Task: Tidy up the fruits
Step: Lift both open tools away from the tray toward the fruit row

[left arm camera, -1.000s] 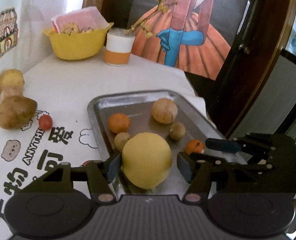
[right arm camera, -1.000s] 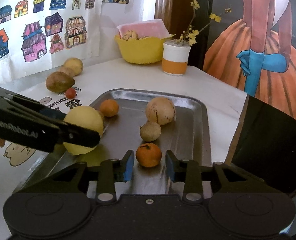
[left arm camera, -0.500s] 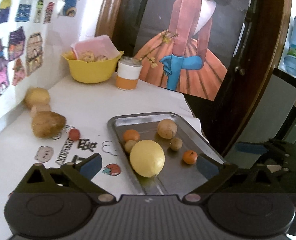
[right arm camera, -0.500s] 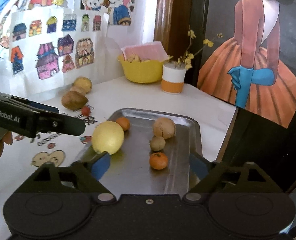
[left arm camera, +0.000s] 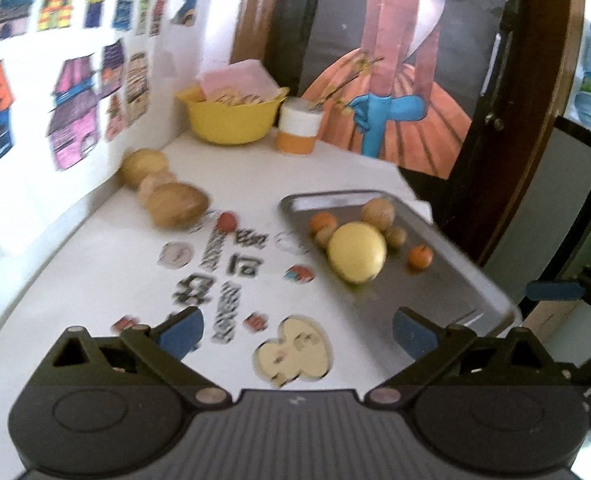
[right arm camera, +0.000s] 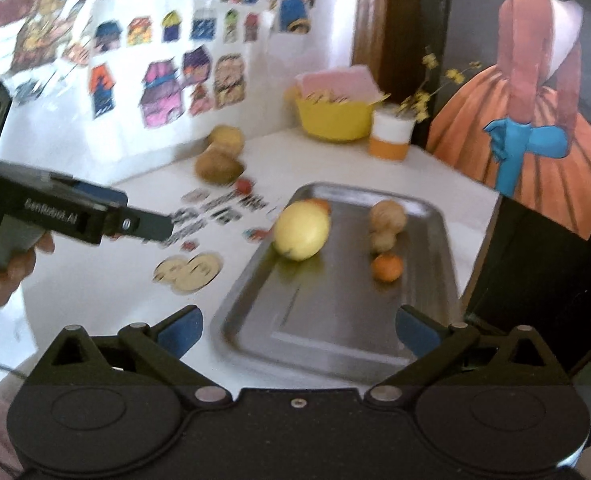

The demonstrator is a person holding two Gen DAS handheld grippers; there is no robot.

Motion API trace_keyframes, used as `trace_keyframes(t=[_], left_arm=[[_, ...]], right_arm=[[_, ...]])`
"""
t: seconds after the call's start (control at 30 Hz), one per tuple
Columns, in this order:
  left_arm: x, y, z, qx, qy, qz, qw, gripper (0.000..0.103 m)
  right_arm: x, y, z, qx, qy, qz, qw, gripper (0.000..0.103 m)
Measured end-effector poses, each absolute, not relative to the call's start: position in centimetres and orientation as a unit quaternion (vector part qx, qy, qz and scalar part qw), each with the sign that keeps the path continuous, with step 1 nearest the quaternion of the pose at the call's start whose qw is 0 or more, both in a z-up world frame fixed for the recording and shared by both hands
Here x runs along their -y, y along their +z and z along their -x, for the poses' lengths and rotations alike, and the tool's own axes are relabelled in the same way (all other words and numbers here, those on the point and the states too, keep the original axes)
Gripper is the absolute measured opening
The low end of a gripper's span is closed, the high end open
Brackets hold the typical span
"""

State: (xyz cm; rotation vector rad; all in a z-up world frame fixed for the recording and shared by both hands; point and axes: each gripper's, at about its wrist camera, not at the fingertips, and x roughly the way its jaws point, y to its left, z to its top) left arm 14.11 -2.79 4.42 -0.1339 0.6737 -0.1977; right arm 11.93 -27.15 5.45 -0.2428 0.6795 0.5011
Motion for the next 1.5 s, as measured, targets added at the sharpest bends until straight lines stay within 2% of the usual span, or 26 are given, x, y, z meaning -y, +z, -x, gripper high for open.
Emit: trace_keyframes(t=[0.3,0.73,1.2,1.43,1.5], left_arm=[[-2.4,3.5,-12.2,-0.356,-0.022,0.052,0.933,0.102],[-7.1,3.6,-12.1,-0.362,0.035,0.062,0.93,0.102],[-6.7,4.6,-19.4,-0.326,0.031,0.077,0.942,0.102],[-6.5,2.9,-24.7,-0.324,0.015,0.09,0.941,0.102],[-6.4,2.3,-26.1,-0.325,0.01,0.086,0.942,0.102]], right_arm=[[21.9,4.4,-9.7,-0.352,0.286,0.158,0.877,0.102],[15.5,5.4,-10.8,-0.322,0.338,0.194,0.863,0.102],[14.1,6.7,-18.4,-0.247,0.322,0.228,0.885,0.102],[13.9,4.6,-24.6,-0.27,0.321,0.186,0.889,0.102],[13.8,3.8,-26.2,-0.279,0.324,0.17,0.888,0.099]])
